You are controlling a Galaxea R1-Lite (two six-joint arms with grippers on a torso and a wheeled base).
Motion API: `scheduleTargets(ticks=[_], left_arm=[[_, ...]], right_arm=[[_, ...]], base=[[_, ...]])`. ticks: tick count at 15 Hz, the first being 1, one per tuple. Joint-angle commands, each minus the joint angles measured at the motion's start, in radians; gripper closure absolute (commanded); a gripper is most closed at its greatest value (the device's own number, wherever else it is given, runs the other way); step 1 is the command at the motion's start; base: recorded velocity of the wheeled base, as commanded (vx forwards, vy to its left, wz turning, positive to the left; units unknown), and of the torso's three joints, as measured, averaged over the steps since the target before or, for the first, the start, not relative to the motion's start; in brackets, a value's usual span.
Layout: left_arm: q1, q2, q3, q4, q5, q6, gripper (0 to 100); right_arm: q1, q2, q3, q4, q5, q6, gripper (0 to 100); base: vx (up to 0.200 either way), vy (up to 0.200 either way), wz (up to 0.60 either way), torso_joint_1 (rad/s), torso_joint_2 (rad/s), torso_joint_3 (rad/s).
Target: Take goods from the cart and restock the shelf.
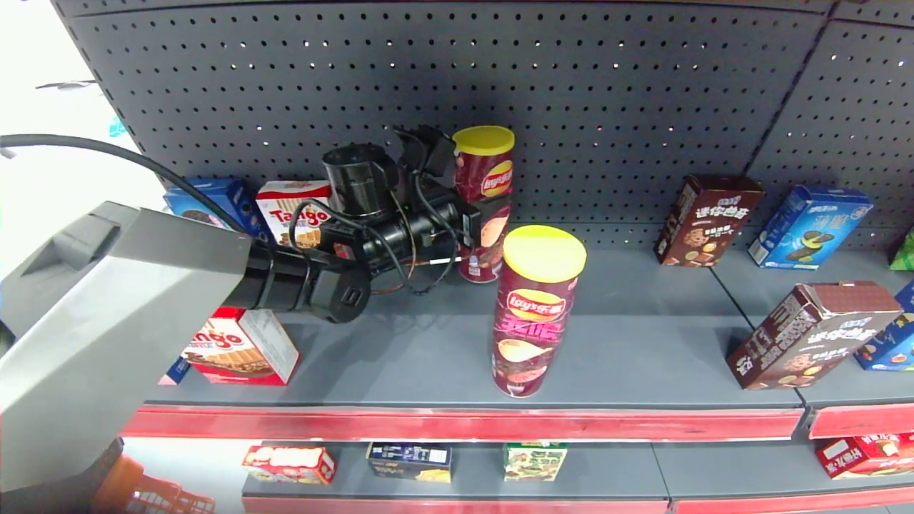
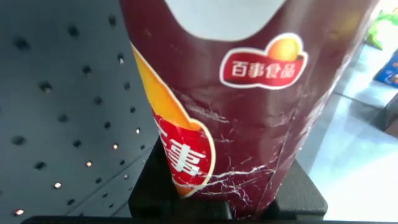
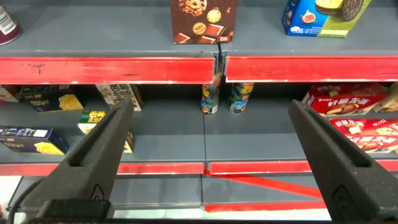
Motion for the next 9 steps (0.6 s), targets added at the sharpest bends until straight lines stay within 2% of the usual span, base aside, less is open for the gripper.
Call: scheduleTargets(ticks=[1, 9], left_arm=[[-0.005, 0.028, -0.002, -0.022, 0.000, 0.001, 100], [-0.013, 0.052, -0.001, -0.047, 0.000, 0.001, 100]], right_arm=[[-0.001, 0.002, 0.000, 0.000, 0.000, 0.000, 0], [0.000, 0.002, 0.000, 0.000, 0.000, 0.000, 0]], base=[[0.000, 0.000, 0.00, 0.000, 0.00, 0.000], [0.000, 0.000, 0.00, 0.000, 0.00, 0.000]])
